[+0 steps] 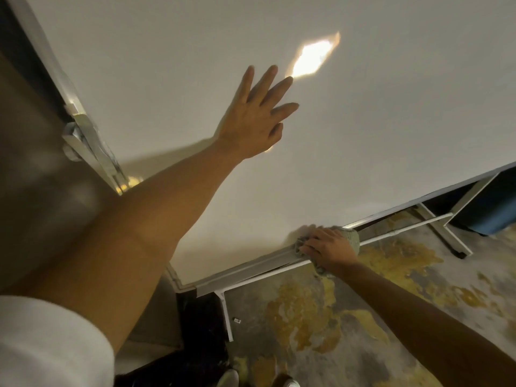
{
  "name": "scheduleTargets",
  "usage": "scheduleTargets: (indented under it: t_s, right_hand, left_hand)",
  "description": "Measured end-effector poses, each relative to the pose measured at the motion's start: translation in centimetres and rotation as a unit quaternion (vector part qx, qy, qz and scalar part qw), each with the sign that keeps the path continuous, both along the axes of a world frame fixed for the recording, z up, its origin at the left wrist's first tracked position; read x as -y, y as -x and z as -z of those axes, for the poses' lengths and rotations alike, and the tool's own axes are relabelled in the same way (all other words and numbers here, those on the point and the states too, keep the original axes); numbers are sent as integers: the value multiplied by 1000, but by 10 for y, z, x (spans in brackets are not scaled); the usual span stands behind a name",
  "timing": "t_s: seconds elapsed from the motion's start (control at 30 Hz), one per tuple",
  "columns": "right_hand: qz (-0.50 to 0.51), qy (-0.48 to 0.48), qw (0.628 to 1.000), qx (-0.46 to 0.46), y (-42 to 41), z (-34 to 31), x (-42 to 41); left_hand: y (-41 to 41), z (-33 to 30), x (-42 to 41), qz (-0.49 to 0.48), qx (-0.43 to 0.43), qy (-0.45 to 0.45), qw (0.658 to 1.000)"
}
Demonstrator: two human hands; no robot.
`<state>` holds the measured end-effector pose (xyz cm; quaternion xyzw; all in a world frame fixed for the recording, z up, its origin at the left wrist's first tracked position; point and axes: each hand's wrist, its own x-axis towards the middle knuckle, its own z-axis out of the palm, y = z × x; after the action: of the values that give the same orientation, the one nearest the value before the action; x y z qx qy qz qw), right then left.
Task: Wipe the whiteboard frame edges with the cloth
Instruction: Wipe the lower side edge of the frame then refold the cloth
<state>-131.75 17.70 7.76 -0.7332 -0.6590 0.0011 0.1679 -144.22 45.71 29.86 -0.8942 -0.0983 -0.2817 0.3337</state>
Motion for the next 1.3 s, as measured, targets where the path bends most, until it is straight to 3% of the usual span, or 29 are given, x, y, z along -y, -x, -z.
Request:
scheduleTargets:
  t_s: [0.1,0.37,0.5,0.57,0.7,1.0,1.07,1.1,1.13,1.2,1.23,1.3]
  right_hand:
    - [15,10,999,35,-12,3,7]
    - [70,152,980,109,-47,-4,17]
    - [160,187,961,125,-77,-13,25]
    - [190,154,966,85,-88,-18,35]
    - [233,-39,969,-68,-89,-47,33]
    - [211,-205,941,-165,-50,-135,-11]
    - [218,-240,922,-211,-42,-156,-18]
    - [223,-264,909,-231,-40,-167,-21]
    - [227,-292,896,-245,-36,-178,-24]
    - [224,-343,876,-256,-28,-196,-26]
    - [222,-363,868,-256,-24,-203,-26]
    - [223,-391,855,-257,-25,-219,-23]
  left_hand:
    - [0,1,0,-10,-6,-10,1000]
    - [0,0,5,-16,-11,-9,1000]
    - [1,-1,7,-19,-11,-2,1000]
    - [0,0,10,-33,-12,-6,999]
    - [-4,2,13,-44,-14,-13,999]
    - [-10,-4,32,-55,-33,19,998]
    - [-9,-8,41,-49,-18,64,997]
    - [-12,-10,52,-34,19,129,991]
    - [-18,-12,63,-15,68,219,973]
    - [-31,-19,94,5,137,441,887]
    - [-37,-24,111,9,142,566,812]
    - [-53,-34,136,51,110,773,623]
